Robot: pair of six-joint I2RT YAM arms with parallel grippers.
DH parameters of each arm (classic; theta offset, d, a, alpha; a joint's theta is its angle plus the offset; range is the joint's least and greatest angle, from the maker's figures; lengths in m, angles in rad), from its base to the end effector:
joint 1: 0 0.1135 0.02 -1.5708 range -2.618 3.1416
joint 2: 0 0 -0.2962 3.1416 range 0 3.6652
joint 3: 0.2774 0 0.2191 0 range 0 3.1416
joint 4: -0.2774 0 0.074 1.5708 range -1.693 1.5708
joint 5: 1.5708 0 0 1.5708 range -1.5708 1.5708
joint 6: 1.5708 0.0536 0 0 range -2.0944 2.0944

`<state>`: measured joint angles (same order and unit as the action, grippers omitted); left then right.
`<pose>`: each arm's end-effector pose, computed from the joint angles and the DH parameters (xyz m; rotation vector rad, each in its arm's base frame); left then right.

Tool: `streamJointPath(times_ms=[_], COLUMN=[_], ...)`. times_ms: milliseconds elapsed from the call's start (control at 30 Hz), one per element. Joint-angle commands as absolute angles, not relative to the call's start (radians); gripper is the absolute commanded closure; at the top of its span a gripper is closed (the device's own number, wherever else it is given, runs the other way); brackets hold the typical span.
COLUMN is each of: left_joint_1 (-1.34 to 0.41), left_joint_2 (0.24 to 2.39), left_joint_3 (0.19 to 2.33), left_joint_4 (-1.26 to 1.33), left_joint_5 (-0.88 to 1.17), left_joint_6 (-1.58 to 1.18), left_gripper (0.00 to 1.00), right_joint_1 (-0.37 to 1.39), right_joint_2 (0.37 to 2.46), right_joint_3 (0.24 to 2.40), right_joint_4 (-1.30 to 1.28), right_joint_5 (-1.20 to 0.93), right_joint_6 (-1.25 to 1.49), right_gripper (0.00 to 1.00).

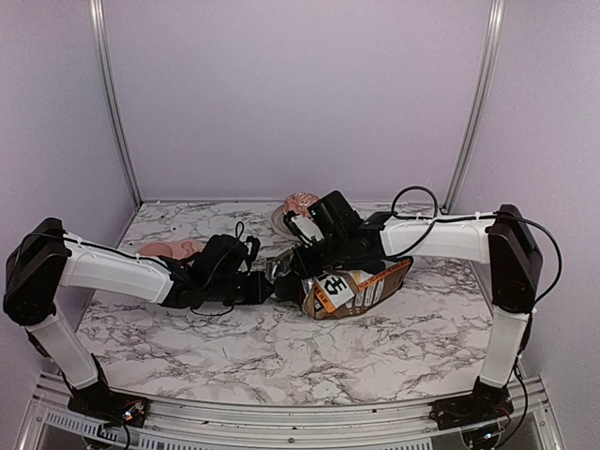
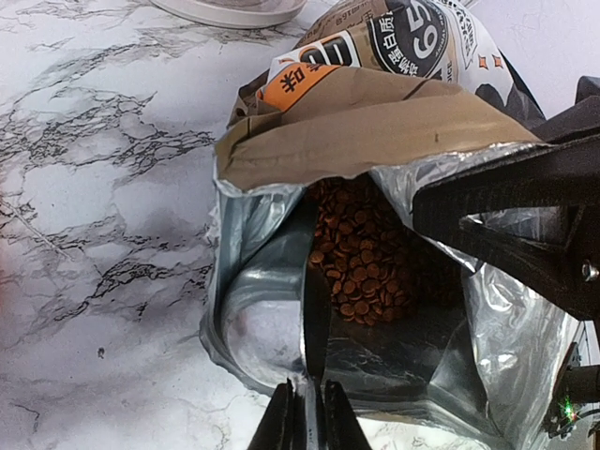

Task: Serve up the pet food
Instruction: Insert the spatula into the pet food bag, then collect the pet food from the pet food bag.

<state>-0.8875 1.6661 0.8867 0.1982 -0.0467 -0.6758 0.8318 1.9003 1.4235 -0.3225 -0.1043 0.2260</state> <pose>0.2209 -0.2674 0.2329 0.2121 2.2677 -0.8279 0.2783 0.3137 0.2591 -0.7823 2.3287 0.6139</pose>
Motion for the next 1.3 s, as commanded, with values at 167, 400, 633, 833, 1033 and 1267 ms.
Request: streamJointPath(times_ms=[167, 400, 633, 833, 1033, 1267], left_joint_1=[-0.869, -0.856, -0.839, -0.816, -0.797, -0.796], left_joint_2=[1.744, 1.766, 1.765, 1.760, 1.779, 1.809], left_joint_3=[0.918, 0.884, 0.842, 0.782, 0.738, 0.756], left_joint_4=[0.201, 0.277, 0.374, 0.493, 0.618, 0.636], left_joint_5=[-0.046, 0.012, 0.094, 0.167, 0.223, 0.237], left_joint_6=[-0.769, -0.881, -0.976, -1.053, -1.131, -1.145], left_gripper=[1.00, 1.00, 1.00, 1.00, 1.00, 1.00], right_joint_1=[0.822, 0.822, 0.820, 0.821, 0.821, 0.824], right_joint_2=[1.875, 1.868, 1.861, 1.861, 1.864, 1.859], right_joint_3=[1.425, 1.416, 1.395, 1.392, 1.385, 1.339], right_joint_4=[-0.345, -0.343, -0.329, -0.322, -0.321, -0.317], right_joint_5=[-0.083, -0.081, -0.083, -0.084, -0.088, -0.123], right_joint_6=[0.219, 0.218, 0.224, 0.227, 0.230, 0.239], right_gripper=[1.00, 1.00, 1.00, 1.00, 1.00, 1.00])
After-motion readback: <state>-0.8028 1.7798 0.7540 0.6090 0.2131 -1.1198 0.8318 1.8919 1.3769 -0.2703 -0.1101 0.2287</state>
